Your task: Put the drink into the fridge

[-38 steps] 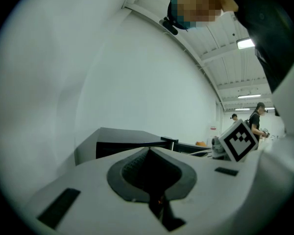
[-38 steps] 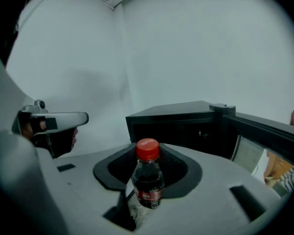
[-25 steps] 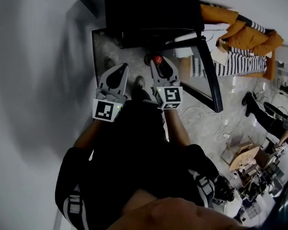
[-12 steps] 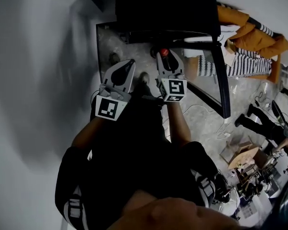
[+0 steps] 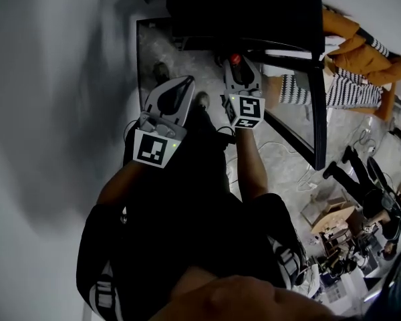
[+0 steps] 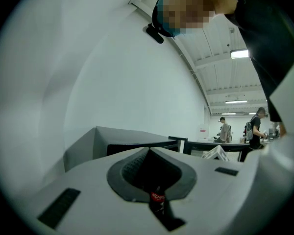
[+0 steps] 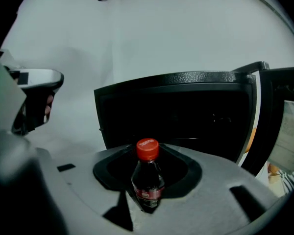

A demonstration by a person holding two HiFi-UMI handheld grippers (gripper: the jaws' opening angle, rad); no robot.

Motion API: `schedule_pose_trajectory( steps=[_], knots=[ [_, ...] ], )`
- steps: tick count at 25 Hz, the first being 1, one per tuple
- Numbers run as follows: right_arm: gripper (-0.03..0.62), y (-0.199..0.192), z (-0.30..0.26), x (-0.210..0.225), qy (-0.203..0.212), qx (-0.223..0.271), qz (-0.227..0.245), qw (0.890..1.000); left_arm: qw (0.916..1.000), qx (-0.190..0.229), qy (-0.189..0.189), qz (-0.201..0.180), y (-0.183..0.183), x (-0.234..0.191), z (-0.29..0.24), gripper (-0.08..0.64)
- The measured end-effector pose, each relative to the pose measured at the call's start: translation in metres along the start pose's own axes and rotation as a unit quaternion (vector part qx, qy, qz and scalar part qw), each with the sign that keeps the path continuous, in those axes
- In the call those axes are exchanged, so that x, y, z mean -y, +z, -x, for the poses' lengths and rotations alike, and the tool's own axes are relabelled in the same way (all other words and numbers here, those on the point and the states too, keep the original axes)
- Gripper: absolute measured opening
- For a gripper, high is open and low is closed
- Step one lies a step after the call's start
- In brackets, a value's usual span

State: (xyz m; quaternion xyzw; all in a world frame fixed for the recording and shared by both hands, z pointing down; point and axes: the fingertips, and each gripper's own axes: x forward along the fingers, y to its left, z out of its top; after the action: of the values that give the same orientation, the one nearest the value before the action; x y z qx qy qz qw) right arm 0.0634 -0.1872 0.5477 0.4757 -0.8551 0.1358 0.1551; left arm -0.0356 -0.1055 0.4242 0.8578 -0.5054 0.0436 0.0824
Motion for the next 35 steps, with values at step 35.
schedule_pose_trajectory(
  steps=[35],
  knots=[
    [0.126,-0.055,-0.078,0.026,0.006,-0.024,0.008,1.0,0.9993,0.023,0.029,0.007,-0.009,0.0,-0.002,0.005]
  ],
)
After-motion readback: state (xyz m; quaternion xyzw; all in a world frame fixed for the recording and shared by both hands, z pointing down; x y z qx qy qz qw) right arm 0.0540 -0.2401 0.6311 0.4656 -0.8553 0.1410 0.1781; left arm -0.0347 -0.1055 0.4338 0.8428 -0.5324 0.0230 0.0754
